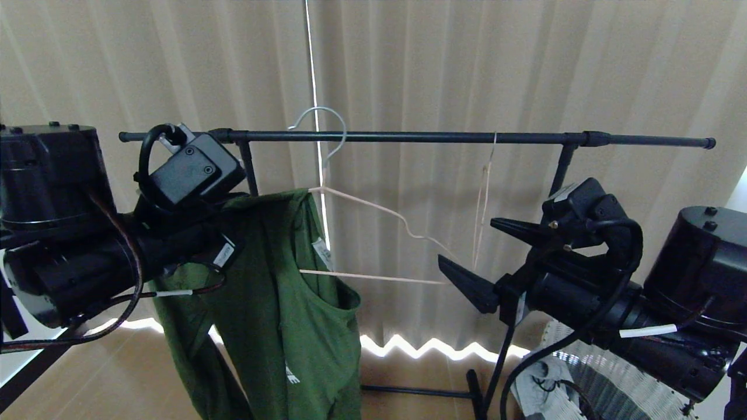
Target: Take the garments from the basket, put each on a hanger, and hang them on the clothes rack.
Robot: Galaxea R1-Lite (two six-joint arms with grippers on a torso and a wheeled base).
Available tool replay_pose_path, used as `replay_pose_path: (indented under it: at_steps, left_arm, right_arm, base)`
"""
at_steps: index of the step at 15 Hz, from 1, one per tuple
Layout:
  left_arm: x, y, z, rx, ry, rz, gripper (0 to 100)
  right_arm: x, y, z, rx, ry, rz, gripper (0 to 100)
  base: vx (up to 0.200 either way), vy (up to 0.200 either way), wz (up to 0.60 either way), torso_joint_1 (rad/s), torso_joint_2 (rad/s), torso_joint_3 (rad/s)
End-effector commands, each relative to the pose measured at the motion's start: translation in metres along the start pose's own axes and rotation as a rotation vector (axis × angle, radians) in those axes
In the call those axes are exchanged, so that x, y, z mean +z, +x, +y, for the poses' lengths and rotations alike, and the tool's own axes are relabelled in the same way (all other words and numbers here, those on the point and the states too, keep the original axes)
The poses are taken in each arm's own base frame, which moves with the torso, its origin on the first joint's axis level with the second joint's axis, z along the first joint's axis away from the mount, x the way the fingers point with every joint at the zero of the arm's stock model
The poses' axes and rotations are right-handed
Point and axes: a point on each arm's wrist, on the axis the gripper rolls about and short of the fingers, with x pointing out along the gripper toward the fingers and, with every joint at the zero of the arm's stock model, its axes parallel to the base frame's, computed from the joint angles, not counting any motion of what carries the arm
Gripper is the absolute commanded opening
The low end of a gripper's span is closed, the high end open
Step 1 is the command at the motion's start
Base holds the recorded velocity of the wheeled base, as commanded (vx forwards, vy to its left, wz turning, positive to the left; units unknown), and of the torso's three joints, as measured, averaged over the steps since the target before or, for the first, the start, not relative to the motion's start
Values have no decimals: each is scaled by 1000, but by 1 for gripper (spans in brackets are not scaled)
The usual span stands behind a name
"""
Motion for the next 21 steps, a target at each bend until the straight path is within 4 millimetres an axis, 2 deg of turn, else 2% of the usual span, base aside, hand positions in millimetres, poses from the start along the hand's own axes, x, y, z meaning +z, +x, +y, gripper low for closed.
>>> replay_pose_path:
  at_steps: [1, 3, 7, 11, 13, 16, 21]
  left_arm:
    - [-3, 1, 3, 60, -30, 51, 0]
    - [-1, 1, 2, 61, -69, 44, 0]
    - [21, 2, 0, 80, -128, -76, 0]
    - [37, 1, 2, 103, -148, -119, 0]
    - [51, -2, -1, 85, -225, -171, 0]
    - [63, -6, 2, 82, -257, -219, 0]
    - [76, -12, -5, 62, -268, -307, 0]
  right_arm:
    - [-9, -3, -3, -11, -4, 31, 100]
    - [-12, -2, -2, -10, -4, 48, 100]
    - [-21, 6, 0, -13, -3, 83, 100]
    - [-20, 8, 4, 3, 23, 80, 100]
    - [-16, 10, 12, 28, 81, 66, 100]
    - [-13, 20, 16, 31, 110, 49, 100]
    - [-13, 51, 19, -17, 125, -62, 100]
  base:
    - [0, 0, 0, 0, 0, 0]
    - [0, 0, 0, 0, 0, 0]
    - [0, 0, 0, 0, 0, 0]
    - [0, 0, 0, 0, 0, 0]
    - [0, 0, 0, 0, 0, 0]
    - [0, 0, 0, 0, 0, 0]
    - [0, 0, 0, 0, 0, 0]
